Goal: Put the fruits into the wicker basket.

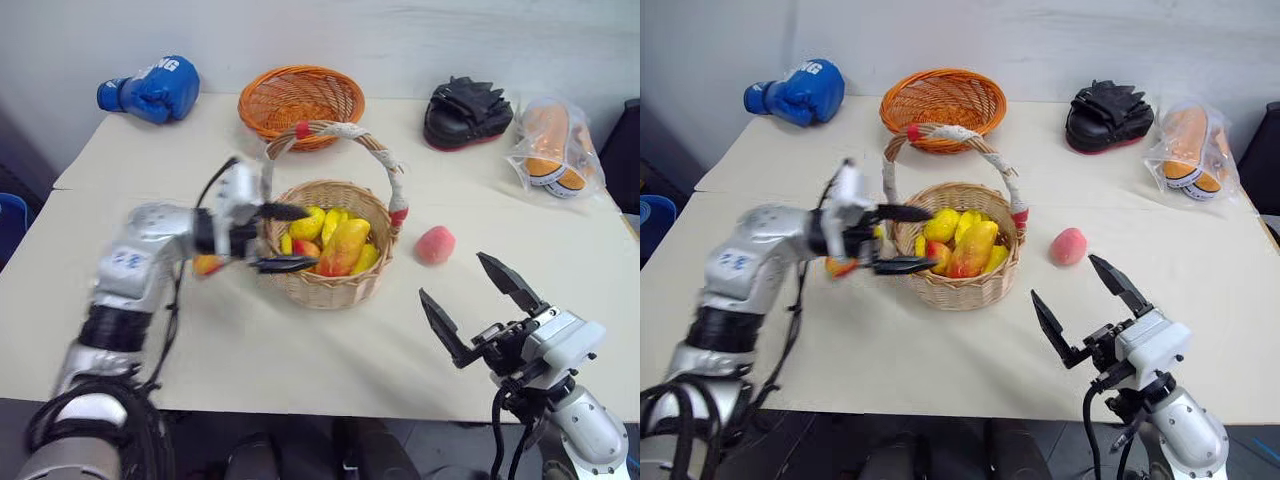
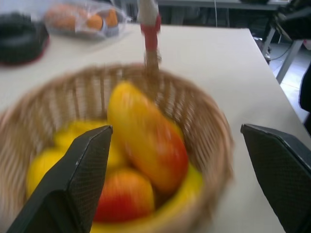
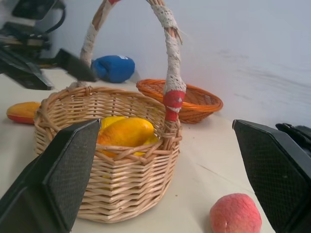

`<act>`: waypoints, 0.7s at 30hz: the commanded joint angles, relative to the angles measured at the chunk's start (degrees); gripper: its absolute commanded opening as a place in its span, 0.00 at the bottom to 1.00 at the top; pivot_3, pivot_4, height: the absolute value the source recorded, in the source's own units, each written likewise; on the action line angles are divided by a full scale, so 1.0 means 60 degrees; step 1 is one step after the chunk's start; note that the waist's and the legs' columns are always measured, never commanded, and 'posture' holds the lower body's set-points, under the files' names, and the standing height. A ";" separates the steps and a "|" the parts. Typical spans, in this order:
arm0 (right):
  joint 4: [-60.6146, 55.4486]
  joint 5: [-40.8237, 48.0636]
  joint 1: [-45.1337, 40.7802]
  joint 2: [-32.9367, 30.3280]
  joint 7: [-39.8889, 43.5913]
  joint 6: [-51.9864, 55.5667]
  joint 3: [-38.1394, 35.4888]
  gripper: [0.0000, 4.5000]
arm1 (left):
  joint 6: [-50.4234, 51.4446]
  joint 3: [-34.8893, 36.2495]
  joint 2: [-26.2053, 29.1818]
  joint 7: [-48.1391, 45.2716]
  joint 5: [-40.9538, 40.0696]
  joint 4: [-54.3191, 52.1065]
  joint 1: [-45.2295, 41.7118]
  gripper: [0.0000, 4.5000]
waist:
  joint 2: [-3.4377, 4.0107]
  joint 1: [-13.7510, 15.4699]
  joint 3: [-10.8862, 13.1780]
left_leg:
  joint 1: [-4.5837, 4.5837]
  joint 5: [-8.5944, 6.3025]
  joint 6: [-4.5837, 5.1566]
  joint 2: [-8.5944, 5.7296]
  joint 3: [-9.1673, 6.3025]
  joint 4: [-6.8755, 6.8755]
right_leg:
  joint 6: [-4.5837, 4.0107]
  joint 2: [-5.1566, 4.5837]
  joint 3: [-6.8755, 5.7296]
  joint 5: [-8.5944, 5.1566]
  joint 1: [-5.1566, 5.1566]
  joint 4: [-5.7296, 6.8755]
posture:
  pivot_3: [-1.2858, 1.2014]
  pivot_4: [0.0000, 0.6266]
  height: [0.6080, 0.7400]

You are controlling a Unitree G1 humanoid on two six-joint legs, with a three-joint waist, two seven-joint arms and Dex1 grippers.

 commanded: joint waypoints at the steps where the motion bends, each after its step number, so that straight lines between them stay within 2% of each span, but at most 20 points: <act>1: 0.0337 0.0441 -0.0521 -0.0299 0.0617 -0.0167 0.0041 1.00 | -0.0096 0.1750 0.0645 0.0198 -0.0448 -0.0011 0.0886 0.99 | 0.0000 0.0024 0.0002 | -0.0005 -0.0001 0.0003 -0.0004 -0.0003 0.0005 | 0.0000 -0.0006 -0.0003 0.0000 -0.0005 -0.0001 | 0.52 0.24 1.00; 4: 0.0690 0.0541 -0.1032 -0.0721 0.1363 -0.0231 0.0265 1.00 | -0.0604 0.3024 0.1099 0.0843 -0.0103 0.0575 0.1751 0.99 | 0.0001 0.0034 0.0004 | -0.0007 -0.0015 0.0029 -0.0019 0.0002 0.0002 | 0.0003 -0.0029 0.0002 0.0003 -0.0003 -0.0010 | 0.52 0.24 1.00; 7: 0.0913 0.0785 -0.1509 -0.0861 0.1751 -0.0174 0.0475 1.00 | -0.1099 0.4258 0.1438 0.1108 0.0173 0.1444 0.3312 0.99 | -0.0006 0.0024 0.0004 | -0.0020 -0.0029 0.0051 -0.0017 0.0002 0.0002 | 0.0005 -0.0030 0.0001 0.0004 -0.0018 -0.0020 | 0.52 0.24 1.00; 9: 0.1028 0.0759 -0.1752 -0.0942 0.2103 -0.0248 0.0713 1.00 | -0.1703 0.4710 0.1664 0.1050 0.0547 0.2158 0.4350 0.99 | -0.0006 -0.0005 0.0004 | -0.0020 -0.0052 0.0071 -0.0011 0.0018 -0.0009 | 0.0002 -0.0037 0.0003 0.0002 -0.0035 -0.0018 | 0.52 0.24 1.00; 12: 0.1147 0.0615 -0.2050 -0.1049 0.2556 -0.0405 0.1061 1.00 | -0.1806 0.5436 0.1783 0.1385 0.0557 0.2901 0.5079 0.99 | -0.0027 0.0007 0.0006 | -0.0056 -0.0058 0.0069 -0.0001 0.0027 -0.0006 | -0.0005 -0.0037 0.0000 -0.0002 -0.0088 -0.0011 | 0.52 0.24 1.00; 17: 0.1096 0.0832 -0.2266 -0.1030 0.2755 -0.0137 0.1357 1.00 | -0.1707 0.5901 0.1632 0.1551 0.0313 0.2534 0.5830 0.99 | -0.0073 0.0113 -0.0012 | -0.0063 -0.0086 0.0095 -0.0004 0.0014 -0.0005 | -0.0011 -0.0061 -0.0023 -0.0003 -0.0090 -0.0009 | 0.52 0.24 1.00; 21: 0.1023 0.0932 -0.2348 -0.0944 0.2650 -0.0006 0.1397 1.00 | -0.0518 0.5362 0.1455 0.1750 -0.0380 0.1180 0.5286 0.99 | -0.0076 0.0259 -0.0013 | -0.0062 -0.0088 0.0122 -0.0039 0.0010 -0.0001 | -0.0011 -0.0129 -0.0064 -0.0002 -0.0075 -0.0007 | 0.52 0.24 1.00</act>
